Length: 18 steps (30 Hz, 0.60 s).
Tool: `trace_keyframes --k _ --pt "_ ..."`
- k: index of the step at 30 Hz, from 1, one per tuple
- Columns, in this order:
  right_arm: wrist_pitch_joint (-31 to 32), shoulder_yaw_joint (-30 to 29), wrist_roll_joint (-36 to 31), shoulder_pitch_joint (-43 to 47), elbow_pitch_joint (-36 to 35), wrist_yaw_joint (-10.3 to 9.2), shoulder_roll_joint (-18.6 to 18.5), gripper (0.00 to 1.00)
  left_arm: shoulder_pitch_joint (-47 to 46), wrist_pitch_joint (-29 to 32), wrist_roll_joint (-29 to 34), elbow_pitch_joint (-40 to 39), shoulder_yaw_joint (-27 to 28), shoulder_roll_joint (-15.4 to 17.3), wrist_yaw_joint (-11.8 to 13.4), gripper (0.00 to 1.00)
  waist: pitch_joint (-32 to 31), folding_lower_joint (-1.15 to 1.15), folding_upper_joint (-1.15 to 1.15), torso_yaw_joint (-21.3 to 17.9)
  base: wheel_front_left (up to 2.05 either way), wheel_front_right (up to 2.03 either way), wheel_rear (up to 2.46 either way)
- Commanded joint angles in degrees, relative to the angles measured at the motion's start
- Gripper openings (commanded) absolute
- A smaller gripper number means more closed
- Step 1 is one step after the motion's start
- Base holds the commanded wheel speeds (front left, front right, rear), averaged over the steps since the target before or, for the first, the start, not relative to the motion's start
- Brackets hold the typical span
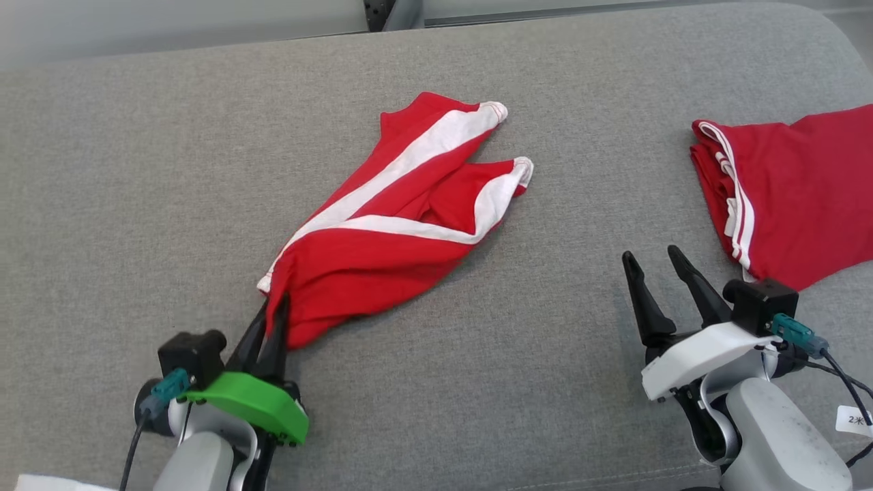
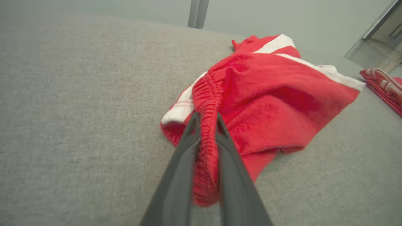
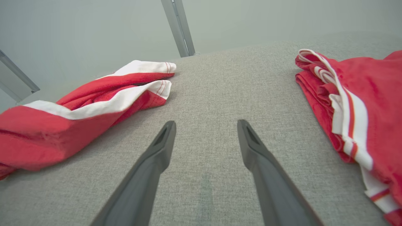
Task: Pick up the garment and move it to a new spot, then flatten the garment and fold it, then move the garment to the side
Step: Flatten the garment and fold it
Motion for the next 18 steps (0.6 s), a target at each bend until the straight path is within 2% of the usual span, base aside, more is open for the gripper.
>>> trace_keyframes --k 1,2,10,15,18 --pt "-0.1 -0.2 -0.1 0.3 0.0 -0.09 -0.3 1.0 1.1 0.0 0.6 -0.1 0.7 -0.1 0.1 0.85 -0.4 0.0 0.0 0.8 0.0 0.0 0.0" --pt "-0.1 -0.3 0.0 0.5 0.1 -0.08 -0.3 1.0 2.4 0.0 1.0 0.2 1.3 -0.2 0.1 1.0 -0.7 0.0 0.0 1.2 0.0 0.0 0.0" --pt "-0.1 0.4 0.4 2.0 0.7 -0.08 0.3 1.0 10.1 0.0 2.9 -2.8 6.1 -2.4 0.1 1.0 -5.2 0.0 0.0 3.2 0.0 0.0 0.0" --pt "-0.1 0.8 0.8 2.7 0.7 -0.08 0.4 1.0 10.5 0.0 3.8 -8.9 7.5 -3.7 0.1 1.0 -6.6 0.0 0.0 3.5 0.0 0.0 0.0" --pt "-0.1 1.3 0.7 2.5 0.8 -0.08 0.7 1.0 8.7 0.0 2.9 -9.6 7.1 -4.3 0.1 1.0 -6.4 0.0 0.0 3.4 0.0 0.0 0.0"
